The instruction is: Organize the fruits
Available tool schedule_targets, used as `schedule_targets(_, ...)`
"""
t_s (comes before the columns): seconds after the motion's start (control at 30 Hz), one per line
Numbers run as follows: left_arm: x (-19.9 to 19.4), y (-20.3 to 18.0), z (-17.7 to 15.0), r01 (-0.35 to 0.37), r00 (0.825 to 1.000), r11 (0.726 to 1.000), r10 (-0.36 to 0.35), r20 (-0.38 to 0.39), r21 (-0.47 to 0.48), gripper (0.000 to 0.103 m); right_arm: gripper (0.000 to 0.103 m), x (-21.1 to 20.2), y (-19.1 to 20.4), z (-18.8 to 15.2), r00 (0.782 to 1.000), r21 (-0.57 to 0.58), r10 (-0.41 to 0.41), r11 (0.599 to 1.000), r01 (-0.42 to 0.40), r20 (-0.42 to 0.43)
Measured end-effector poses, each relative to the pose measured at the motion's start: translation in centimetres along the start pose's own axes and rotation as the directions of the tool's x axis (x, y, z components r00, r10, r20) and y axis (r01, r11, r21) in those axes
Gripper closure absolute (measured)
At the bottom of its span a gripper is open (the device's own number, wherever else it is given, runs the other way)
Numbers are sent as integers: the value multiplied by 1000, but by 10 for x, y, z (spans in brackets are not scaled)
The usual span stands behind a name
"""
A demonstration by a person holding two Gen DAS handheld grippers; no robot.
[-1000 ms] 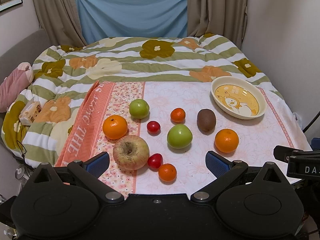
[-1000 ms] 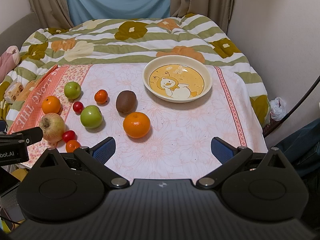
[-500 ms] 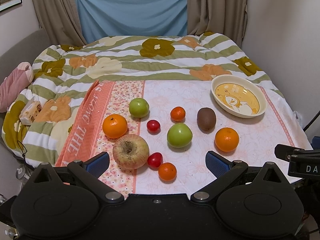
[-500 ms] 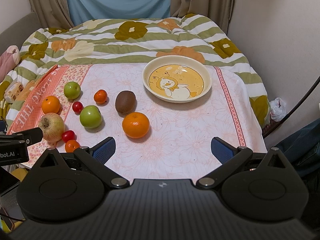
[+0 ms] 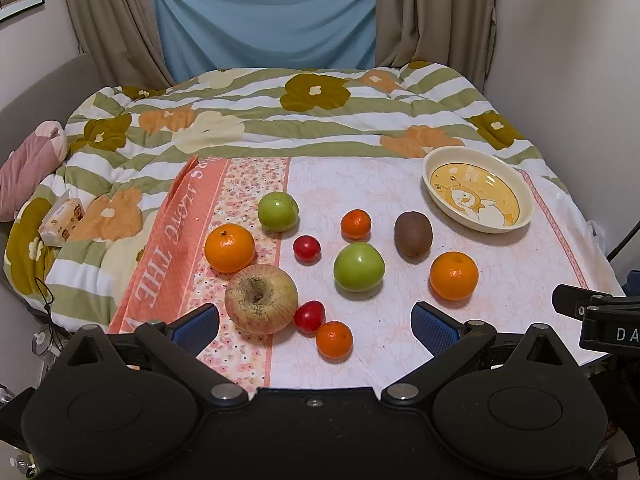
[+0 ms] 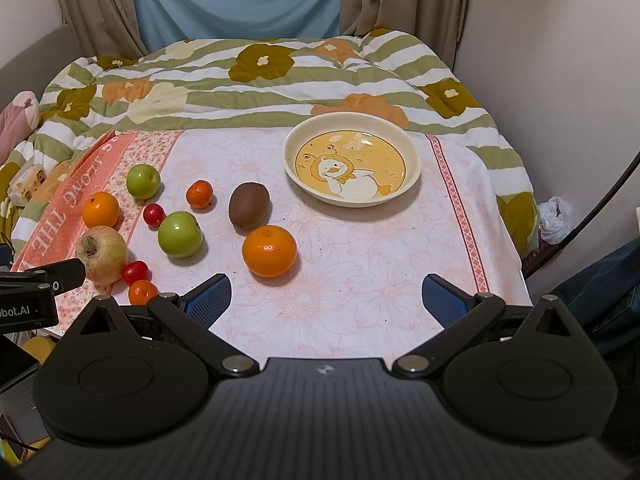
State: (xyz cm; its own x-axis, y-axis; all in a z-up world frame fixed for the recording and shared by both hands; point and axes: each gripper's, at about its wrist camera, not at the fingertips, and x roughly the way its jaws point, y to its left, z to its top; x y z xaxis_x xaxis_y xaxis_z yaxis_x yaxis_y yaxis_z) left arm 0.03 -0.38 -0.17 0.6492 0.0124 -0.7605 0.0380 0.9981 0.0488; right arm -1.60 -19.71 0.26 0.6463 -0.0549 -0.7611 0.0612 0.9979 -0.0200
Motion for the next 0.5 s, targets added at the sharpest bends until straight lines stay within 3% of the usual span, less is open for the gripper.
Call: schedule_targets(0.5,0,0,-1,-3,1000,1000,3,0,0,0,0,-1,-2,-2,1000,1,1,1000,-1,2)
